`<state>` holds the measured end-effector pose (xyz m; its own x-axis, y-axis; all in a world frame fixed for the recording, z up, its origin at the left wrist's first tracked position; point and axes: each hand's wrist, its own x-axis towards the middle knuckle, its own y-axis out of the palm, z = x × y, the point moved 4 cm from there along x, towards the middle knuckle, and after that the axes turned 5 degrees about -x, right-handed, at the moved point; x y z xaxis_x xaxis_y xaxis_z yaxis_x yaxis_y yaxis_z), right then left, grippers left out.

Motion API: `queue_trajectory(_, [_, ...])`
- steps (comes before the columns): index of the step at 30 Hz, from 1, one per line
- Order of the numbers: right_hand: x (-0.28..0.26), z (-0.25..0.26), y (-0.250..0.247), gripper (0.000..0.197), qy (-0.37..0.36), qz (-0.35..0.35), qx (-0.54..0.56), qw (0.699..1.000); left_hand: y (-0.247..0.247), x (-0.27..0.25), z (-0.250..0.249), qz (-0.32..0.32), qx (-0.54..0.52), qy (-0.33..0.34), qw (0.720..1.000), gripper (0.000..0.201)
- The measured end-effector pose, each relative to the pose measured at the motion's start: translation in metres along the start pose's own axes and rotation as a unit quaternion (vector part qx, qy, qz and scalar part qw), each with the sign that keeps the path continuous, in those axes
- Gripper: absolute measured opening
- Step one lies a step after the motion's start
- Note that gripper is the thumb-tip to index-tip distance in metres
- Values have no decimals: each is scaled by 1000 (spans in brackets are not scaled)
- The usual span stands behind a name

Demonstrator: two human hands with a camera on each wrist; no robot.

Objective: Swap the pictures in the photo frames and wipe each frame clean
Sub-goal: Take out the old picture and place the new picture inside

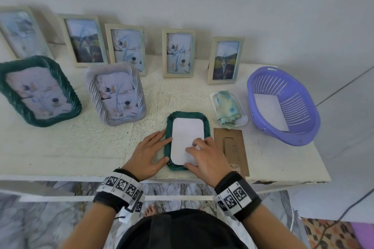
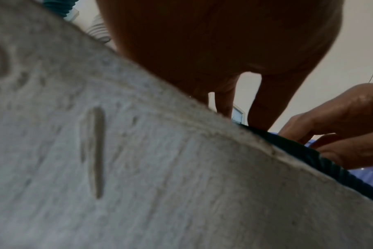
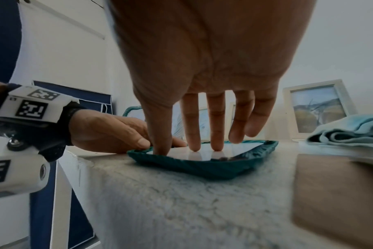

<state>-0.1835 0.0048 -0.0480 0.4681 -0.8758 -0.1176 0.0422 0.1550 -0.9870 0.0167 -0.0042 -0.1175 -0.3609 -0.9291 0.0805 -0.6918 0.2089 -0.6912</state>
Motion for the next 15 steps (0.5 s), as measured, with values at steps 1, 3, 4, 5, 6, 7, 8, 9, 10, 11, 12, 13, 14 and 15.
queue_trajectory(1, [2,0,1,38,-1,11,-3,1000,0,0,1,-1,1,2,1000,64])
queue_trajectory(3, [3,0,1,36,-6,11,-8,1000,1,0,2,-3,0,4,1000,64])
queue_trajectory(4, [2,1,0,36,-8,6,-17,1000,1,0,2,-5,-1,6,1000,64])
queue_trajectory(5, [2,2,1,37,-8,1,-26,1000,1,0,1,-6,-2,8,1000,64])
queue_trajectory(6, [1,3,1,38,-9,-8,-33,999,1,0,1,-7,0,10,1000,64])
queue_trajectory(7, [0,4,2,38,-10,-17,-34,999,1,0,0,-8,1,11,1000,64])
queue_trajectory(8, [-1,5,3,36,-13,-26,-28,999,0,0,0,-10,1,11,1000,64])
queue_trajectory(9, [-3,6,3,33,-14,-33,-16,999,0,0,0,-11,1,10,1000,64])
queue_trajectory(10, [-4,6,3,30,-14,-36,3,999,0,0,-1,-12,1,9,1000,64])
queue_trajectory(11, [-5,6,2,29,-13,-34,19,999,0,0,-1,-13,3,8,1000,65])
queue_trajectory(12, [-6,5,0,28,-11,-31,32,999,-1,0,-2,-15,5,7,1000,65])
queue_trajectory(13, [-6,5,-1,27,-6,-30,43,999,-1,0,-3,-17,5,1,1000,65])
queue_trajectory(14, [-7,5,-3,28,-1,-32,52,998,0,1,-4,-20,4,-7,1000,66])
queue_trajectory(15, [-7,4,-6,32,4,-35,59,998,0,1,-6,-25,2,-15,1000,66])
